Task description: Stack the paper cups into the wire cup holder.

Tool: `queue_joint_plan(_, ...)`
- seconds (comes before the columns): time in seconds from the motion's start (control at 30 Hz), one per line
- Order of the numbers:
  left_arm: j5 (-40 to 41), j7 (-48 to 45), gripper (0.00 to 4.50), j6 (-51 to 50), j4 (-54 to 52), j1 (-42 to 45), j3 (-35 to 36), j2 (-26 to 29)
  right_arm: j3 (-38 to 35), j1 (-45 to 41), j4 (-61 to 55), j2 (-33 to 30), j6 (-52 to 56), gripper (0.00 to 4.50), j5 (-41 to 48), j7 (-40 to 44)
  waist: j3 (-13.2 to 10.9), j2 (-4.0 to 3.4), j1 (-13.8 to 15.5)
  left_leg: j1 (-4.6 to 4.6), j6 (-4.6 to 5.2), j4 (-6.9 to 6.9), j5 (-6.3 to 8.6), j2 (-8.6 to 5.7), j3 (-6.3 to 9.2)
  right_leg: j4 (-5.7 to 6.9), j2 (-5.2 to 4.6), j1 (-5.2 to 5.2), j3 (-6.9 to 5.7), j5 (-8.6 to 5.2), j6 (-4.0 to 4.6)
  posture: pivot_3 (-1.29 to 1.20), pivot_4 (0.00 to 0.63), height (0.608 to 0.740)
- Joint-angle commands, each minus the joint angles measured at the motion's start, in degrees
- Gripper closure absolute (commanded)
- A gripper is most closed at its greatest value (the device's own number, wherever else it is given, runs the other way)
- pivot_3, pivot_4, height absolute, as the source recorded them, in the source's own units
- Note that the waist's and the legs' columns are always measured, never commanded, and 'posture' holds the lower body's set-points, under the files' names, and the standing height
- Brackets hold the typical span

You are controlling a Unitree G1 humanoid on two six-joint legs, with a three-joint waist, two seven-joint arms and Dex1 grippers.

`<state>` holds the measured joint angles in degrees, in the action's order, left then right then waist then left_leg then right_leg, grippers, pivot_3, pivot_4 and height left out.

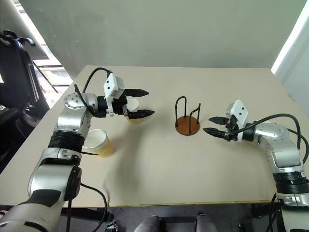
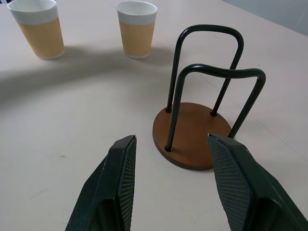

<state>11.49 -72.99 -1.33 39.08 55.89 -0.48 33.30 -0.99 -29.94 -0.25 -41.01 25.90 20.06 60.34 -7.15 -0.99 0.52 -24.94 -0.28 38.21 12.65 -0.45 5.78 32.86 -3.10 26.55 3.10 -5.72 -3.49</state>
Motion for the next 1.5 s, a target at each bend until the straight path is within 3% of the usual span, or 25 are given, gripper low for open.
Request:
queue_joint_plan(0.03,1.56,1.33,0.04,-1.63,-4.55,-1.64,2.42,1.97,0.30,-1.91,0.03,-0.12,-1.24,2.14,0.26,1.08,0.00,0.00,-0.02,0.00,0.00,0.00,0.00,0.01,0.00,0.00,0.00,0.00,0.00,0.00,0.00,0.00,0.150,0.740)
queue_joint_plan(0.47,2.14,3.31,0.04,-3.99,-8.17,-3.75,3.55,3.73,1.86,-3.75,2.77,0.42,-2.87,2.14,-0.27,2.22,0.00,0.00,0.02,0.00,-0.02,0.01,0.00,0.03,0.00,0.01,0.01,0.04,0.01,0.06,0.11,0.00,0.150,0.740)
queue_joint_plan(0.97,-0.10,1.03,0.04,2.48,3.11,4.55,1.10,-1.63,-1.64,2.75,-3.33,-4.00,1.66,2.14,1.43,-0.01,0.00,0.00,0.21,0.00,-0.06,-0.01,0.03,0.06,-0.04,0.00,0.00,0.05,0.01,0.05,0.11,0.00,0.150,0.740)
queue_joint_plan(1.5,-1.57,-1.62,0.04,7.22,10.60,8.58,0.14,-2.42,2.17,-3.48,-2.04,7.56,2.95,2.14,-2.02,-11.62,0.00,0.00,0.01,0.01,-0.04,0.00,0.03,0.08,-0.04,-0.01,0.03,0.07,0.00,0.07,0.10,0.00,0.150,0.740)
